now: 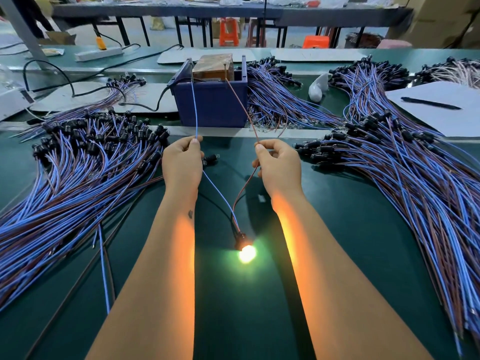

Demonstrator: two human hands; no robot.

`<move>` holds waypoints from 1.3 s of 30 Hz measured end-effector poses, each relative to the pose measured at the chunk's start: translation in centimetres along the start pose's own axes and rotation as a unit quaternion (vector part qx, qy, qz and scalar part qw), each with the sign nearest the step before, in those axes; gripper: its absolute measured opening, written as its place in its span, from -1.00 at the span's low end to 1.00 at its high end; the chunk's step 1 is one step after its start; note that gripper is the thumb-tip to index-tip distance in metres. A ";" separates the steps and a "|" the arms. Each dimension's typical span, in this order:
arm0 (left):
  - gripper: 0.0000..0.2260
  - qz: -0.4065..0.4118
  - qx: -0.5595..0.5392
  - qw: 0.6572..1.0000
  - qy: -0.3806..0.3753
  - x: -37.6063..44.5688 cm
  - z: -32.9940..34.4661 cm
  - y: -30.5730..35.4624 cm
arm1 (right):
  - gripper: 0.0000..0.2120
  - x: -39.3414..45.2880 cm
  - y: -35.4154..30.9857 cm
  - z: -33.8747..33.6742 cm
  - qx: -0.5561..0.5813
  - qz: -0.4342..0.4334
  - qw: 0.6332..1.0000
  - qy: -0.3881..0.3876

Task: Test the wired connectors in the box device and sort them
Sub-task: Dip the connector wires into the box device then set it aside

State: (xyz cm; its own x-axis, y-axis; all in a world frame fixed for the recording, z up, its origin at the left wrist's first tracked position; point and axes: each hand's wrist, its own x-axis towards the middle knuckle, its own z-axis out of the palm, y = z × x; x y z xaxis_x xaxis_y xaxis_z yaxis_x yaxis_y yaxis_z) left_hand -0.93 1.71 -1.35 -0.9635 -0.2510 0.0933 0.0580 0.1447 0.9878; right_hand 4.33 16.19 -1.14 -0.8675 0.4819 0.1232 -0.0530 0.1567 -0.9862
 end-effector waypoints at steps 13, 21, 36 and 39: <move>-0.82 -0.059 -0.127 0.975 -0.171 -2.0 1.4 1.2 | -0.91 -1.0 -0.5 0.4 -0.063 -0.077 0.994 -0.036; -0.83 -0.066 -0.246 0.958 -0.130 -2.3 1.1 1.8 | -0.89 -1.6 -0.8 0.4 -0.117 -0.066 0.980 -0.148; -0.84 -0.035 -0.120 0.985 -0.119 -2.6 1.0 1.1 | -0.83 -2.1 -1.9 -1.2 -0.114 -0.223 0.962 0.110; -0.88 0.062 0.042 0.985 -0.153 -3.3 1.7 0.4 | -0.84 -1.7 -1.7 -1.3 -0.010 -0.162 0.981 0.104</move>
State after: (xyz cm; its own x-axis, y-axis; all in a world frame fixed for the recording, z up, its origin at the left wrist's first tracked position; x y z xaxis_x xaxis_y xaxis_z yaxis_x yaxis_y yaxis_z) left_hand 1.79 4.25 -1.52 -0.9849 0.0718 0.1575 0.1703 0.2371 0.9564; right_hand 6.58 16.21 0.48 -0.6871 0.5683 0.4527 -0.2987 0.3470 -0.8890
